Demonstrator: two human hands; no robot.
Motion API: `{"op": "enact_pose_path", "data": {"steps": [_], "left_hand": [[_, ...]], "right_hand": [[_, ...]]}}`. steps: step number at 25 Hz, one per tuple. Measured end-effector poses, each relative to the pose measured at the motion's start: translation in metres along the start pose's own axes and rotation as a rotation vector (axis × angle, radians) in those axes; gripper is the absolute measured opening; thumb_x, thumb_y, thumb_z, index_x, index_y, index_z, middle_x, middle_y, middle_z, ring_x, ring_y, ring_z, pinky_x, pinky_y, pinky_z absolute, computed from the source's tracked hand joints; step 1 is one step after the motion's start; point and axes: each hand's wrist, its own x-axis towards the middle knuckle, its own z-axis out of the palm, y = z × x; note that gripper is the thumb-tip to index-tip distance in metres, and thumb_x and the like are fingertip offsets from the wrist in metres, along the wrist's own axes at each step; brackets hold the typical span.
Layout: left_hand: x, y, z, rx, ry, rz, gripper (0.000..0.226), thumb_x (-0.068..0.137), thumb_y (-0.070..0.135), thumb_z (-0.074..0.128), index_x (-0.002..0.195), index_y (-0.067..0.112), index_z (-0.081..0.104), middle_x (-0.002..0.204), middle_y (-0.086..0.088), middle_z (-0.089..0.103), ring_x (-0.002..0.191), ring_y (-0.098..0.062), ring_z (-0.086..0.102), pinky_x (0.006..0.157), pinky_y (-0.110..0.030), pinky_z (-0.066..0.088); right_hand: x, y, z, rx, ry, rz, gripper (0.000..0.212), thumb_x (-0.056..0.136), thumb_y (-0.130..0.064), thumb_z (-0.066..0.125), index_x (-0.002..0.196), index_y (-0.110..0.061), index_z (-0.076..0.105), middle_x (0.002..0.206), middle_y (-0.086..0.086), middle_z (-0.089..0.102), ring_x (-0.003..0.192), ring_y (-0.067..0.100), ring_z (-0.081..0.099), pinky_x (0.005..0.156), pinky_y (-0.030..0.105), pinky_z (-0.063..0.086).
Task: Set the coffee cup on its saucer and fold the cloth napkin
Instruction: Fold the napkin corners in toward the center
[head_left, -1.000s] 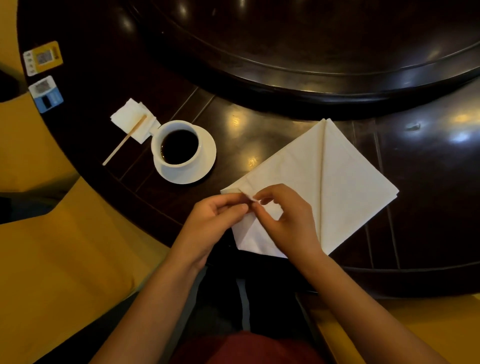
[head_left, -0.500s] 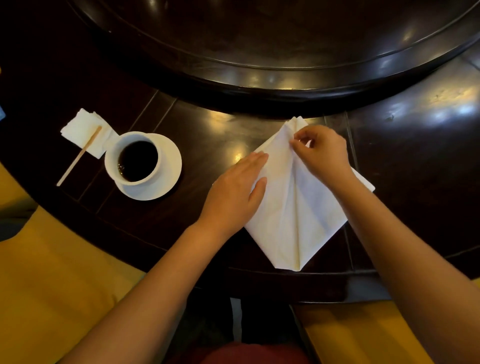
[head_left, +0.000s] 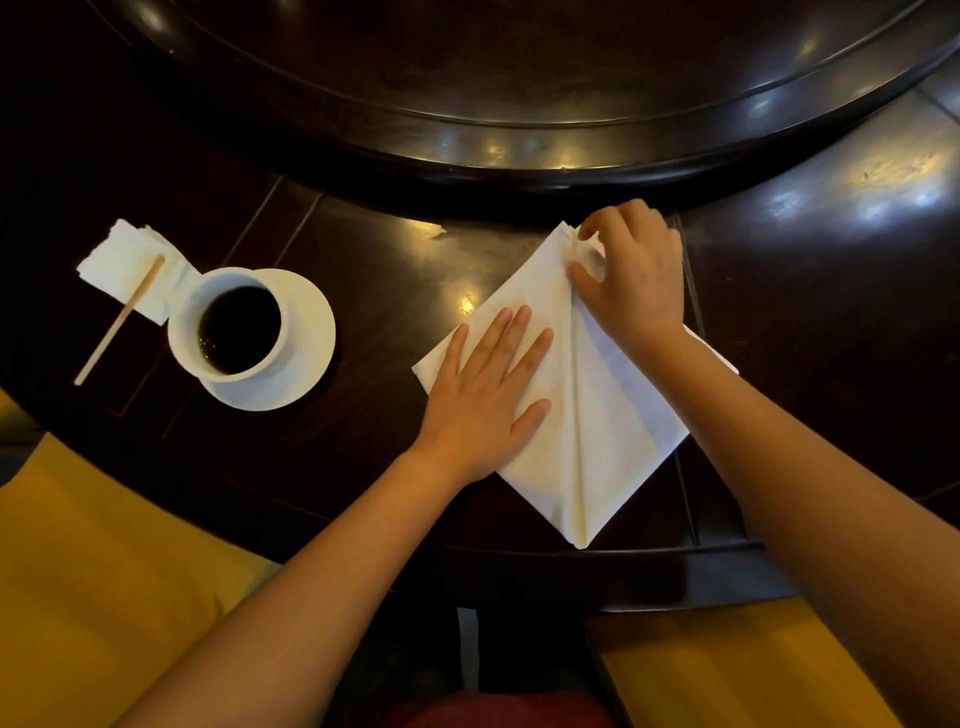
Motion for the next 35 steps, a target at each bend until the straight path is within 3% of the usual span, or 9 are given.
{"op": "enact_pose_path", "data": {"steps": [2, 4, 8, 16, 24, 26, 29, 31, 35], "left_hand": [[0.001, -0.001, 0.003, 0.026, 0.004, 0.006, 0.065, 0.092, 0.051, 0.022, 0.149, 0.022, 0.009, 0.158, -0.008, 0.006, 0.144, -0.02, -0.002, 0.112, -0.044, -0.009], [0.001, -0.001, 0.003, 0.04, 0.012, 0.015, 0.065, 0.092, 0.052, 0.021, 0.149, 0.022, 0.009, 0.158, -0.008, 0.007, 0.144, -0.02, -0.001, 0.112, -0.045, -0.01], [0.009, 0.002, 0.001, 0.029, 0.014, 0.193, 0.066, 0.092, 0.05, 0.02, 0.149, 0.019, 0.009, 0.157, -0.005, 0.009, 0.144, -0.017, 0.002, 0.112, -0.048, -0.008], [-0.015, 0.019, 0.01, 0.037, -0.054, 0.601, 0.068, 0.092, 0.05, 0.026, 0.148, 0.012, 0.016, 0.156, -0.006, 0.016, 0.144, -0.018, 0.007, 0.114, -0.043, 0.004], [-0.088, 0.044, 0.018, 0.003, -0.142, 0.783, 0.067, 0.095, 0.05, 0.026, 0.147, 0.009, 0.016, 0.156, -0.006, 0.013, 0.144, -0.016, 0.003, 0.116, -0.037, 0.004], [-0.077, 0.04, 0.01, -0.059, -0.077, 0.691, 0.061, 0.097, 0.045, 0.022, 0.147, 0.009, 0.017, 0.154, -0.007, 0.016, 0.144, -0.014, 0.002, 0.115, -0.036, 0.004], [-0.023, 0.038, -0.007, -0.049, 0.191, 0.076, 0.057, 0.098, 0.036, 0.012, 0.147, 0.007, 0.014, 0.153, -0.013, 0.023, 0.143, -0.018, 0.006, 0.115, -0.039, 0.005], [0.021, 0.04, -0.021, -0.056, 0.236, -0.255, 0.057, 0.097, 0.034, 0.015, 0.147, 0.008, 0.009, 0.156, -0.012, 0.014, 0.144, -0.021, 0.006, 0.114, -0.039, 0.001], [0.057, 0.044, -0.011, -0.069, 0.093, -0.415, 0.058, 0.1, 0.036, 0.017, 0.148, 0.012, -0.005, 0.158, -0.006, -0.005, 0.144, -0.018, -0.008, 0.114, -0.041, -0.005]], "right_hand": [[-0.006, 0.007, -0.004, -0.102, -0.044, -0.321, 0.035, 0.092, -0.025, 0.049, 0.123, -0.009, 0.054, 0.13, 0.017, 0.054, 0.126, 0.031, 0.043, 0.1, 0.044, 0.035], [-0.008, 0.021, -0.006, -0.214, -0.266, -0.534, 0.047, 0.098, -0.034, 0.031, 0.141, -0.016, 0.035, 0.15, 0.011, 0.031, 0.141, 0.025, 0.014, 0.114, 0.046, 0.016], [-0.007, 0.041, -0.001, -0.296, -0.505, -0.511, 0.054, 0.097, -0.041, 0.012, 0.147, -0.022, 0.006, 0.157, 0.004, 0.008, 0.143, 0.021, -0.003, 0.116, 0.041, 0.001], [-0.006, 0.042, 0.0, -0.272, -0.519, -0.504, 0.054, 0.097, -0.039, 0.012, 0.148, -0.021, 0.003, 0.157, 0.004, 0.006, 0.143, 0.019, -0.005, 0.116, 0.039, 0.001], [-0.006, 0.04, -0.001, -0.291, -0.52, -0.494, 0.057, 0.095, -0.044, 0.004, 0.148, -0.021, 0.0, 0.157, 0.004, 0.002, 0.143, 0.02, -0.007, 0.117, 0.04, 0.0], [-0.007, 0.039, 0.0, -0.307, -0.515, -0.489, 0.058, 0.095, -0.045, 0.003, 0.148, -0.021, 0.0, 0.157, 0.004, 0.002, 0.143, 0.02, -0.006, 0.117, 0.04, 0.001], [-0.009, 0.038, 0.001, -0.311, -0.503, -0.478, 0.058, 0.095, -0.044, 0.005, 0.148, -0.02, 0.003, 0.157, 0.004, 0.004, 0.143, 0.02, -0.005, 0.117, 0.041, 0.002], [-0.012, 0.036, 0.004, -0.322, -0.493, -0.469, 0.057, 0.096, -0.043, 0.007, 0.148, -0.02, 0.004, 0.157, 0.004, 0.004, 0.143, 0.02, -0.004, 0.117, 0.041, 0.003], [-0.016, 0.034, 0.005, -0.321, -0.481, -0.456, 0.057, 0.096, -0.043, 0.008, 0.148, -0.019, 0.005, 0.157, 0.004, 0.005, 0.143, 0.02, -0.004, 0.117, 0.042, 0.005]]}}
